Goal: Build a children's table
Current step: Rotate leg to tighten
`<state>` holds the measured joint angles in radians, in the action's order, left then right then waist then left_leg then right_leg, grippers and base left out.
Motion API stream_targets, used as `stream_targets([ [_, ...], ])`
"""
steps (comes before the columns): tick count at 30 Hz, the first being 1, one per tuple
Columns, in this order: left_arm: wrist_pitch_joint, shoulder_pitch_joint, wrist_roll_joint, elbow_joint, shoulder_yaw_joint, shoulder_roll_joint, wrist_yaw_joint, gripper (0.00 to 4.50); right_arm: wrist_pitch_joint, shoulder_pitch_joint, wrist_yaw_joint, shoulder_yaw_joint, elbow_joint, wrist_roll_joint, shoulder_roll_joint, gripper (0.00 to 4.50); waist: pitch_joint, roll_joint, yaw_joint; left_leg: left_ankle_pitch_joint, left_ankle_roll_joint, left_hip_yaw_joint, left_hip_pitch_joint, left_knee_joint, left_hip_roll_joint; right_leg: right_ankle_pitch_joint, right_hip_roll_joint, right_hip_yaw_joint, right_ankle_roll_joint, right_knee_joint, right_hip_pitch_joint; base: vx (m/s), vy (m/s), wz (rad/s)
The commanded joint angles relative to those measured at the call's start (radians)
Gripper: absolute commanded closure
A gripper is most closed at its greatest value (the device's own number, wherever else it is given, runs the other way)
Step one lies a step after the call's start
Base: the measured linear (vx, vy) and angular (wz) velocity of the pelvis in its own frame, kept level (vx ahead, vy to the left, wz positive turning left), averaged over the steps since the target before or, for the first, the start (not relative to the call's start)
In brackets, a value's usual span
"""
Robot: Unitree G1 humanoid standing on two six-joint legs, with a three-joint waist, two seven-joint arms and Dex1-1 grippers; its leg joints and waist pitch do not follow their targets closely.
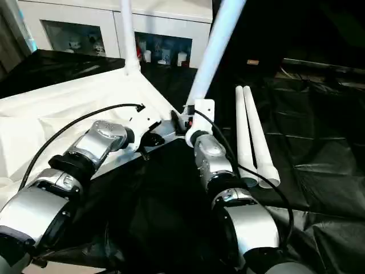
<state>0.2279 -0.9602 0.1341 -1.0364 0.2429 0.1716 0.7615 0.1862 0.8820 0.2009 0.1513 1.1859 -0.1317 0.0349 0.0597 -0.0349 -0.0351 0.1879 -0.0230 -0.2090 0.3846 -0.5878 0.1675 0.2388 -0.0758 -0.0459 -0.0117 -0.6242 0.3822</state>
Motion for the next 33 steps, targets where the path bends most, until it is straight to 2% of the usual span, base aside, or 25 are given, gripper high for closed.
stream_targets([
  [1,-0.021,-0.022,0.009,0.029,0.006,-0.008,0.007,4.50,-0.027,0.006,0.039,-0.024,0.033,0.016,0.023,0.89,-0.067,0.015,-0.009,0.085,0.088,0.036,-0.026,0.066,0.078,-0.172,-0.094,0.048,-0.328,0.054,-0.043,0.000,0.000,0.00],
  [3,-0.023,-0.020,0.009,0.029,0.007,-0.008,0.009,4.50,-0.030,0.004,0.047,-0.026,0.034,0.017,0.022,0.89,-0.066,0.014,-0.009,0.093,0.089,0.035,-0.027,0.066,0.078,-0.164,-0.094,0.049,-0.328,0.056,-0.042,0.000,0.000,0.00],
  [5,-0.025,-0.018,0.008,0.031,0.007,-0.007,0.013,4.50,-0.031,0.004,0.054,-0.028,0.037,0.022,0.020,1.18,-0.068,0.014,-0.009,0.093,0.090,0.035,-0.028,0.065,0.078,-0.164,-0.094,0.048,-0.330,0.055,-0.043,0.000,0.000,0.00],
  [10,-0.035,-0.010,0.008,0.036,0.010,-0.004,0.027,4.50,-0.039,0.004,0.069,-0.032,0.041,0.033,0.013,1.37,-0.069,0.016,-0.009,0.076,0.096,0.035,-0.027,0.063,0.078,-0.186,-0.093,0.048,-0.334,0.052,-0.044,0.000,0.000,0.00],
  [11,-0.036,-0.007,0.008,0.040,0.012,-0.002,0.032,4.50,-0.044,0.005,0.074,-0.035,0.041,0.038,0.010,1.61,-0.068,0.016,-0.009,0.077,0.096,0.035,-0.026,0.063,0.077,-0.185,-0.093,0.048,-0.335,0.052,-0.044,0.000,0.000,0.00],
  [15,-0.045,0.005,0.010,0.048,0.017,0.010,0.053,4.50,-0.068,0.007,0.110,-0.046,0.043,0.048,-0.006,1.88,-0.068,0.016,-0.009,0.084,0.097,0.035,-0.027,0.063,0.078,-0.176,-0.092,0.047,-0.336,0.052,-0.045,0.000,0.000,0.00],
  [16,-0.047,0.007,0.010,0.049,0.018,0.012,0.057,4.50,-0.075,0.007,0.123,-0.048,0.044,0.050,-0.012,2.12,-0.069,0.015,-0.008,0.077,0.099,0.035,-0.027,0.062,0.078,-0.184,-0.091,0.047,-0.337,0.051,-0.045,0.000,0.000,0.00],
  [26,-0.068,0.016,0.009,0.063,0.027,0.021,0.109,4.50,-0.102,0.009,0.184,-0.062,0.045,0.070,-0.034,2.42,-0.071,0.016,-0.009,0.064,0.108,0.035,-0.026,0.058,0.077,-0.210,-0.093,0.047,-0.346,0.048,-0.047,0.000,0.000,0.00],
  [30,-0.091,0.037,0.000,0.101,0.039,0.036,0.177,4.50,-0.128,0.013,0.282,-0.090,0.040,0.091,-0.058,2.43,-0.071,0.016,-0.008,0.065,0.116,0.034,-0.026,0.056,0.078,-0.219,-0.091,0.046,-0.352,0.046,-0.048,0.000,0.000,0.00],
  [33,-0.127,0.074,-0.016,0.160,0.056,0.061,0.267,4.50,-0.180,0.012,0.427,-0.121,0.031,0.102,-0.097,2.43,-0.070,0.016,-0.012,0.071,0.116,0.035,-0.025,0.057,0.081,-0.202,-0.090,0.044,-0.353,0.045,-0.049,0.000,0.000,0.00],
])
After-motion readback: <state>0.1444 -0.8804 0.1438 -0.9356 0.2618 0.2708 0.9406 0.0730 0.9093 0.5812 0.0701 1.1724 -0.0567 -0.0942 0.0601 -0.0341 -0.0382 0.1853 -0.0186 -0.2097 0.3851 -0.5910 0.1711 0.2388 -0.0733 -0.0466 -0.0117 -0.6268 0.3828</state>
